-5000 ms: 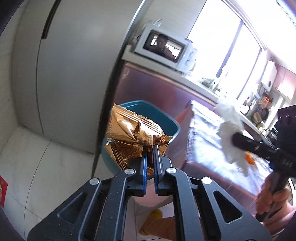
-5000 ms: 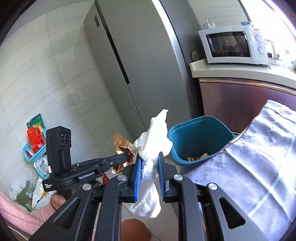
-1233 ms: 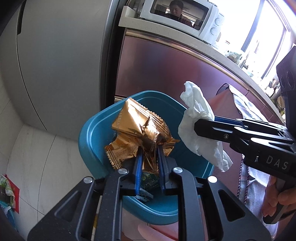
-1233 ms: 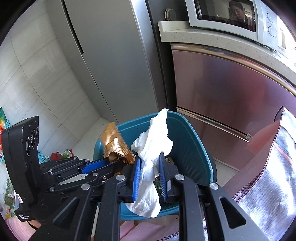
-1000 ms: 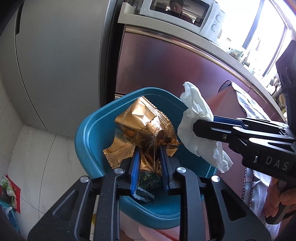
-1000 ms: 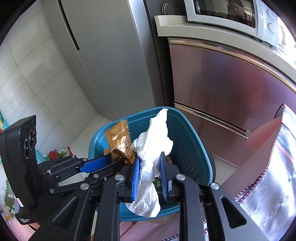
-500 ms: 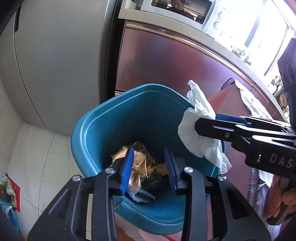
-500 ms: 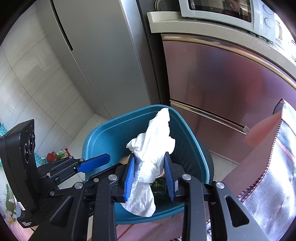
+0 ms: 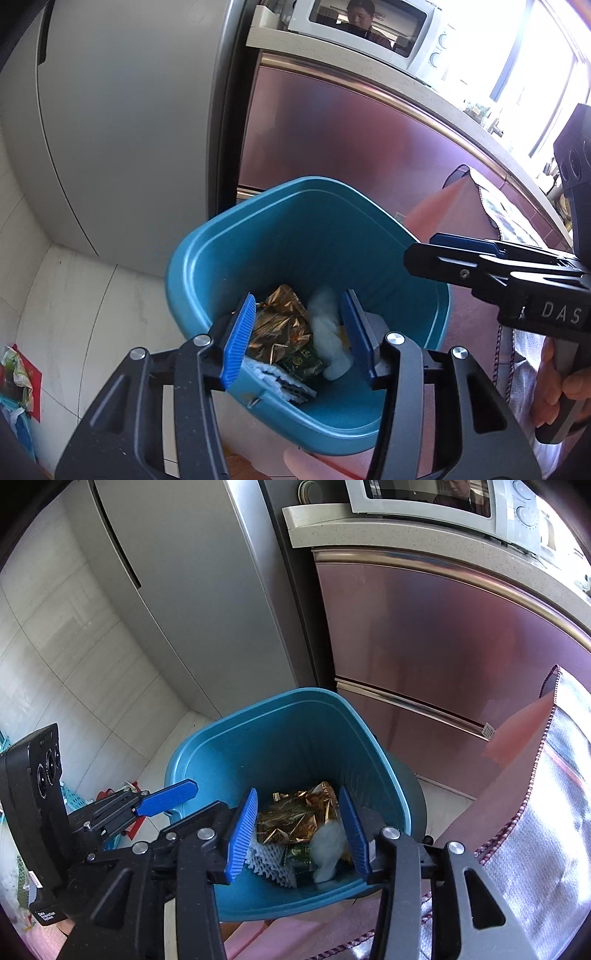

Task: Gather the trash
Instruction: 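Lower the gold wrapper and tissue into the bin and open both grippers, then move both grippers back over the remaining trash on the cloth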

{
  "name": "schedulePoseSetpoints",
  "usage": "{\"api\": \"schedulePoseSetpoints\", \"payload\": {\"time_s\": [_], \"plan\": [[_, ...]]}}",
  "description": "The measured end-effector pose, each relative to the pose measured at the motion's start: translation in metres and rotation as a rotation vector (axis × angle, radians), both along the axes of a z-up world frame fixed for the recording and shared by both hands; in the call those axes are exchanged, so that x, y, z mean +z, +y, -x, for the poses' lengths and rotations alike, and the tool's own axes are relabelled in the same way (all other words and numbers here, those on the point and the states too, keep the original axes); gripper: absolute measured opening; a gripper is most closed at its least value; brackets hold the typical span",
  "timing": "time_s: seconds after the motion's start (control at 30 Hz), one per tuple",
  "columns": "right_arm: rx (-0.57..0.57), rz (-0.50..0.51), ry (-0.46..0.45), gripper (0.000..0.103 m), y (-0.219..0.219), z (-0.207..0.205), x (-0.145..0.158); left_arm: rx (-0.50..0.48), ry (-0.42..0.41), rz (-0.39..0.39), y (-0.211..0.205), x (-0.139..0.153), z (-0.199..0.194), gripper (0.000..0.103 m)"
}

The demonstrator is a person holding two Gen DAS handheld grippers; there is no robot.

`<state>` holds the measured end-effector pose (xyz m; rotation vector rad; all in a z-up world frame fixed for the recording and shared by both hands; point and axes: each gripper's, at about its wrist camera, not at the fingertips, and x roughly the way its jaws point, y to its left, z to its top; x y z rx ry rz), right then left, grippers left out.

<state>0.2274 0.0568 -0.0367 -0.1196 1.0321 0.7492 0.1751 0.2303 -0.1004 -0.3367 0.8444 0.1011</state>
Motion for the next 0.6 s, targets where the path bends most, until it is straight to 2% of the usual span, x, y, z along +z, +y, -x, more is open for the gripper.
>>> {"api": "schedulePoseSetpoints", "payload": {"time_s": [0.13,0.27,0.47,0.6], "plan": [[-0.007,-0.027,0.003,0.043,-0.009,0.005,0.006,0.008,-0.027,-0.005,0.0,0.01,0.007,0.05],[-0.016,-0.075,-0.025,0.047,-0.026,0.019,0.023,0.024,-0.084,-0.048,-0.007,0.03,0.023,0.059],[-0.05,-0.16,-0.097,0.053,-0.07,0.054,0.057,-0.027,-0.189,-0.131,-0.043,0.07,0.053,0.073],[-0.089,-0.207,-0.166,0.058,-0.109,0.085,0.08,-0.085,-0.254,-0.153,-0.072,0.091,0.072,0.08]]}}
